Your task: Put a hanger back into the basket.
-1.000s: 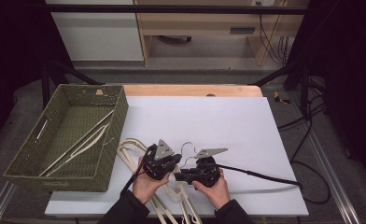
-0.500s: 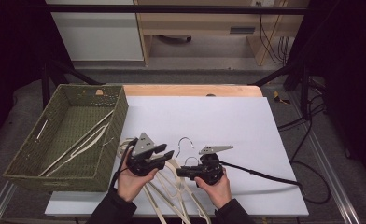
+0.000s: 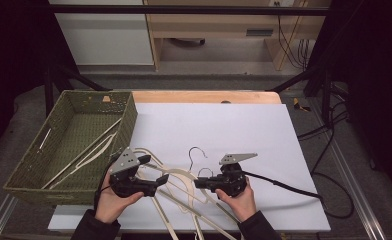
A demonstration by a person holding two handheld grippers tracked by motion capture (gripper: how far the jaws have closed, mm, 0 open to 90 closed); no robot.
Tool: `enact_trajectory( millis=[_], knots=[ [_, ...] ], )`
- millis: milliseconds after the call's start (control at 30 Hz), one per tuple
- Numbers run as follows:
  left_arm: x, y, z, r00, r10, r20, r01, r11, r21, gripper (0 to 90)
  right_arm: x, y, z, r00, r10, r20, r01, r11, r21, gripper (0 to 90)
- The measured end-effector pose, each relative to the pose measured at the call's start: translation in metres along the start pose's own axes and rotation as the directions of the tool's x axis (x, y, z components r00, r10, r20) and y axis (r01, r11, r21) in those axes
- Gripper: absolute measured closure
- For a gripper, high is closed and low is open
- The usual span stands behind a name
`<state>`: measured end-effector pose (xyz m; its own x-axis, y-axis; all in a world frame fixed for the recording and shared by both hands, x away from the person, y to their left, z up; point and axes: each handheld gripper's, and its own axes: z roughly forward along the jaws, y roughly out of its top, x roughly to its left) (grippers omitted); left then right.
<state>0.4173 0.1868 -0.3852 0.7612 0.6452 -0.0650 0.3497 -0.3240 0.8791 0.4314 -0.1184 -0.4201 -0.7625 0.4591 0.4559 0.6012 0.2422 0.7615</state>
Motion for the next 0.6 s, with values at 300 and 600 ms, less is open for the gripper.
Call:
enact_trajectory(
  millis=[300,600],
  knots=[
    [-0.011,-0.003,0.022,0.9905,0.088,0.106,-0.099,0.99,0.1,19.0,0.006,0.002,-0.012,0.9955,-0.067,-0.068,0.068,0.998,0.013,86.9],
    [-0.019,-0.005,0.038,0.977,0.147,0.155,-0.167,0.9775,0.129,43.8,0.009,0.003,-0.011,0.9886,-0.11,-0.103,0.115,0.993,0.041,86.9]
  ],
)
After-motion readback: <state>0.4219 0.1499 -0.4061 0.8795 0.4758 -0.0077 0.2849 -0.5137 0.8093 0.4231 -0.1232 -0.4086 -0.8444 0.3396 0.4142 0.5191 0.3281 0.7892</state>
